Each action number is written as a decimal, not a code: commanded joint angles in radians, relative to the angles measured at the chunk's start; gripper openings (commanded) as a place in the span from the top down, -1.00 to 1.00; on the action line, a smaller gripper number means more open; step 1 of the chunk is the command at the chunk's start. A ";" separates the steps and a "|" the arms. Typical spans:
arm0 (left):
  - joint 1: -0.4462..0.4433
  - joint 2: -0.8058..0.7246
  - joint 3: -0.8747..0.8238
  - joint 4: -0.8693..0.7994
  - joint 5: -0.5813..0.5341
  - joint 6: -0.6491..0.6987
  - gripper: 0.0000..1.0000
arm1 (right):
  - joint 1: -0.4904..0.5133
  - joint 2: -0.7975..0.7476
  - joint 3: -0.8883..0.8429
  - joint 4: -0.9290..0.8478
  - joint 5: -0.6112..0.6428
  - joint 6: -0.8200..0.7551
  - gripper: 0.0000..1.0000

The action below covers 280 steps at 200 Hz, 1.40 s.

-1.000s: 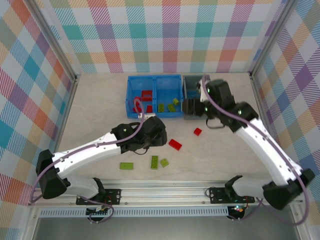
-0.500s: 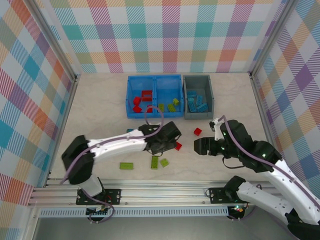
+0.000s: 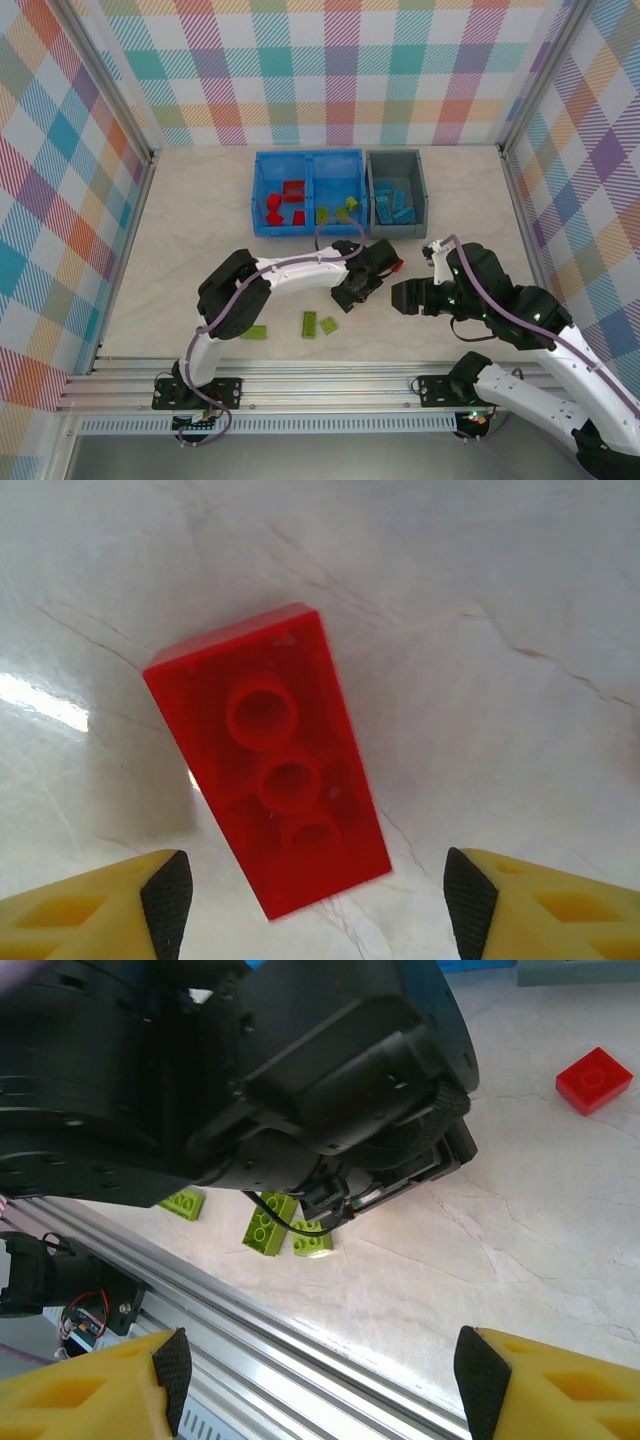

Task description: Sort the legos into containers by color

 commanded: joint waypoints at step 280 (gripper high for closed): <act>0.672 0.094 0.493 -0.296 0.038 0.970 0.45 | 0.248 0.513 0.188 0.584 0.168 -0.087 -0.42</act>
